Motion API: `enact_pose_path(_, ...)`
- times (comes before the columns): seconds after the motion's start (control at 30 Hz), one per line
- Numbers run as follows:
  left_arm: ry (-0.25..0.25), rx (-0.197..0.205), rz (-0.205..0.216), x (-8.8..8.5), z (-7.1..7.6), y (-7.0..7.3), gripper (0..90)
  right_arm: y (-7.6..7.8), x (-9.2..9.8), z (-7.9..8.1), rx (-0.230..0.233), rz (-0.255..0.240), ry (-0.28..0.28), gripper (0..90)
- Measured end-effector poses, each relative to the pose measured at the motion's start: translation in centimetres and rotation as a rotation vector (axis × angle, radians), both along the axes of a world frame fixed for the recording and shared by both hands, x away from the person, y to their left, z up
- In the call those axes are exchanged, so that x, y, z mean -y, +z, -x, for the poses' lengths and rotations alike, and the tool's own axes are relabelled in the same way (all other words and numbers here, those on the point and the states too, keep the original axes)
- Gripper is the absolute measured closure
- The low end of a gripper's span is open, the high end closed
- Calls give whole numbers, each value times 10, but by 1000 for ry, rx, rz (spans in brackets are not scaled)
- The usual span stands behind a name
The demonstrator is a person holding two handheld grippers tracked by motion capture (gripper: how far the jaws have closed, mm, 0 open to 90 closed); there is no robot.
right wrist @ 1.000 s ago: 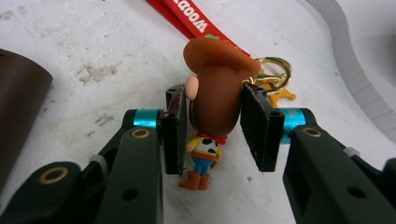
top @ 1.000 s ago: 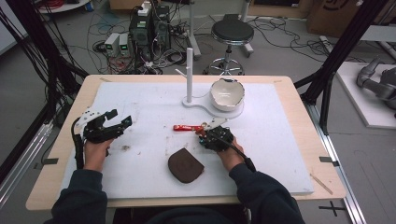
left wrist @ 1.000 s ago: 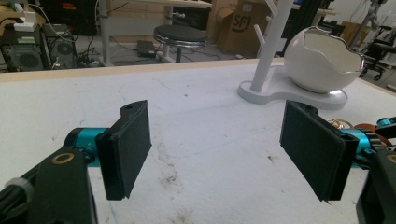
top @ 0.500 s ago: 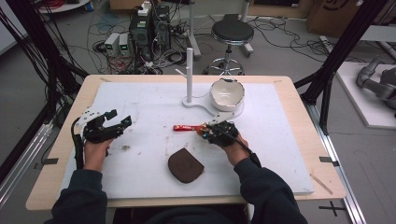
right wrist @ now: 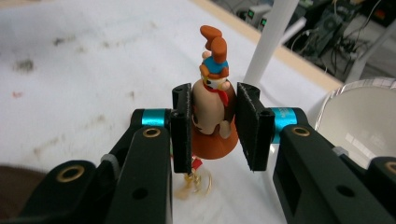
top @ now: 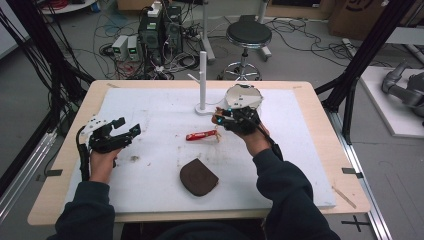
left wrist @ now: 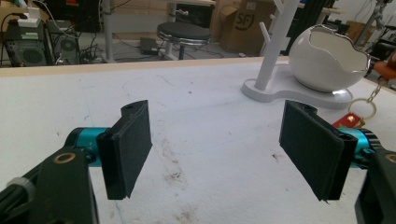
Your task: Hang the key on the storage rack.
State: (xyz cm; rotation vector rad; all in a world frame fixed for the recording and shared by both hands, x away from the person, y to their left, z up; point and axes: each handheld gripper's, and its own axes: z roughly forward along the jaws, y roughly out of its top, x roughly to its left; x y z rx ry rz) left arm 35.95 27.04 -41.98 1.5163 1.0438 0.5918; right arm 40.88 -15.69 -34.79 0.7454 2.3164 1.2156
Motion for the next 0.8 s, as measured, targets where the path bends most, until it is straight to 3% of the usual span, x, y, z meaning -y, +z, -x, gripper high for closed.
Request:
enact_pose_path(0.27,4,-1,4,-1,0,0,252,37,-13,-19,51,-65,17,692)
enact_pose_path(0.47,3,-3,8,0,-1,-1,252,58,-21,-35,57,-99,21,693)
enact_pose_path(0.8,1,-5,9,-1,-1,-1,252,93,-35,-53,108,-159,23,693)
